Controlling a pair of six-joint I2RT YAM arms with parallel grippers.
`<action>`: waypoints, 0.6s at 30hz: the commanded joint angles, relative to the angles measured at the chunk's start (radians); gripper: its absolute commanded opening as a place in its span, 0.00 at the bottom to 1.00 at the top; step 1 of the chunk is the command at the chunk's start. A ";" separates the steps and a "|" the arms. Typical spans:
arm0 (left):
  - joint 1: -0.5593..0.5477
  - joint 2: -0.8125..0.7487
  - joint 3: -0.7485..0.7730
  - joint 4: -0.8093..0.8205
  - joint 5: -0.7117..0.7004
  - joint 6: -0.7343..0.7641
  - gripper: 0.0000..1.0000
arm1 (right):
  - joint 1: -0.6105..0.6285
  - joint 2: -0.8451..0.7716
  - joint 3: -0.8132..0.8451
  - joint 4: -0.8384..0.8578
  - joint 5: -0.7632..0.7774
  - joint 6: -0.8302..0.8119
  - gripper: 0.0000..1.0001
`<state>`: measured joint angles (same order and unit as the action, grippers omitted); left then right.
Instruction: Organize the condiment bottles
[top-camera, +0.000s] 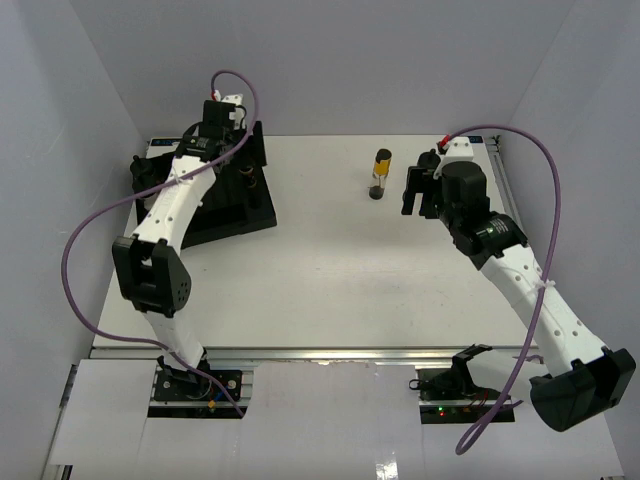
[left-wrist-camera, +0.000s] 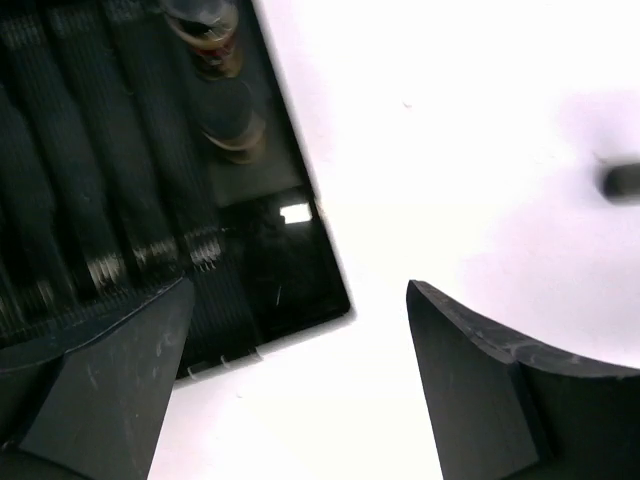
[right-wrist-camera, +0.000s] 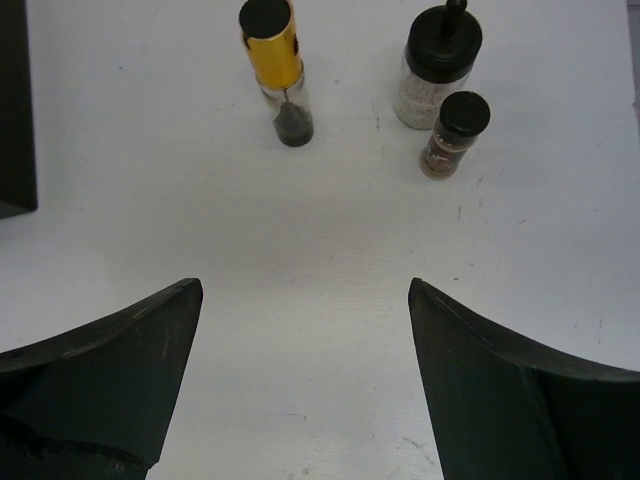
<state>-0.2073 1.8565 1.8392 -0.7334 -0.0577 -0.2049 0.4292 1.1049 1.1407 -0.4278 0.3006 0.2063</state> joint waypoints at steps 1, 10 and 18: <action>-0.153 -0.255 -0.233 0.061 0.034 -0.049 0.98 | -0.043 0.118 0.125 -0.004 0.135 -0.005 0.90; -0.315 -0.591 -0.788 0.301 0.211 -0.145 0.98 | -0.226 0.344 0.116 0.152 0.030 -0.015 0.90; -0.349 -0.638 -0.784 0.296 0.174 -0.128 0.98 | -0.326 0.590 0.161 0.258 -0.072 -0.075 0.86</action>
<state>-0.5445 1.2904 1.0378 -0.4961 0.1162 -0.3267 0.1437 1.6115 1.2547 -0.2718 0.2828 0.1771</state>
